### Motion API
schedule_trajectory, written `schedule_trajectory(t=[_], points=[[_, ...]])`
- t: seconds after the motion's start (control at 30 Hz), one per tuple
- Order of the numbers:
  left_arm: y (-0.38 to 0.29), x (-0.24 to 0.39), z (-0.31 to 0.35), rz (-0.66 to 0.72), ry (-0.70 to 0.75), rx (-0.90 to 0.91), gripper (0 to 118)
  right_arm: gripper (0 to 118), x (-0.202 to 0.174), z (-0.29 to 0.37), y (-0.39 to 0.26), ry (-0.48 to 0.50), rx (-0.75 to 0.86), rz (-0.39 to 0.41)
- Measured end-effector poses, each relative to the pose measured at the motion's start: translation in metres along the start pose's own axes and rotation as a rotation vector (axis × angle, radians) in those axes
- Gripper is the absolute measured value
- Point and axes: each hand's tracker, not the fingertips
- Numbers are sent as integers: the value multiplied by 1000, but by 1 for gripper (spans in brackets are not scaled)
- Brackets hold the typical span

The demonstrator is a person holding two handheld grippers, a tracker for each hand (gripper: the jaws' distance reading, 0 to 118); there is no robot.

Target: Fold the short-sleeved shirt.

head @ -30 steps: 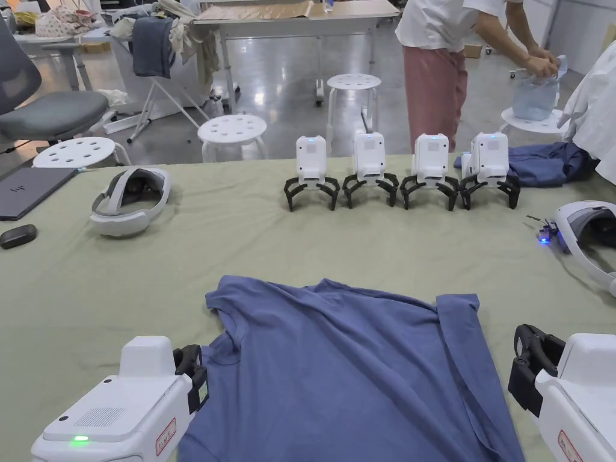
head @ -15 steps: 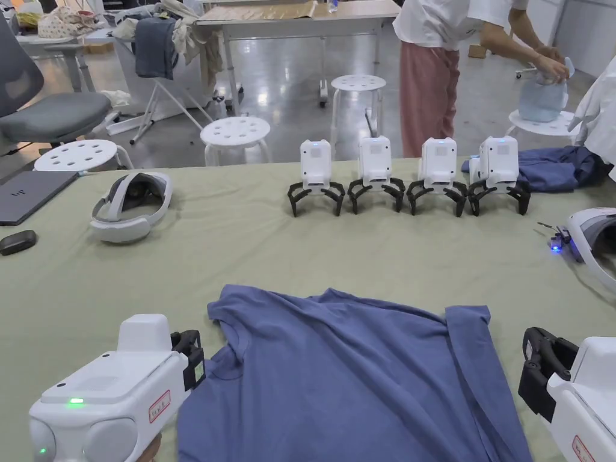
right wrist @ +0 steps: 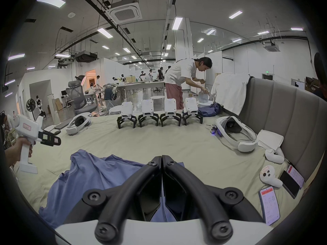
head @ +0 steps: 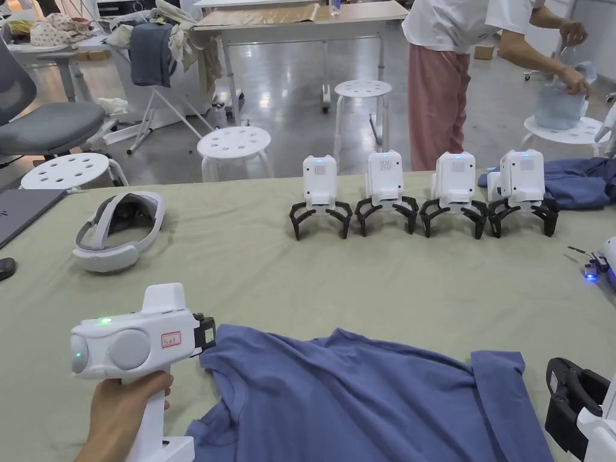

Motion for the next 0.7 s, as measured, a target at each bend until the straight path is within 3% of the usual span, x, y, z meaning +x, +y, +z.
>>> schedule_trajectory(t=[0.33,0.37,0.47,0.5,0.57,0.6,0.63,0.7], points=[[42,-16,-113,-21,30,-160,0,4,8,-41,-8,-15,-46,-1],[44,-16,-118,-26,29,-180,9,4,9,-44,-9,-17,-50,-1],[51,-18,-138,4,44,-250,22,4,13,-51,-15,-18,-65,-1],[50,-19,-144,-2,44,-278,42,4,14,-52,-17,-20,-70,-1],[49,-16,-151,-23,85,-285,93,4,14,-54,-19,-20,-81,4],[49,-15,-154,-54,112,-284,106,4,15,-55,-21,-20,-87,5],[46,-15,-154,-62,115,-273,112,4,16,-55,-22,-21,-91,5],[46,-15,-159,-70,115,-300,113,4,17,-56,-25,-24,-99,4]])
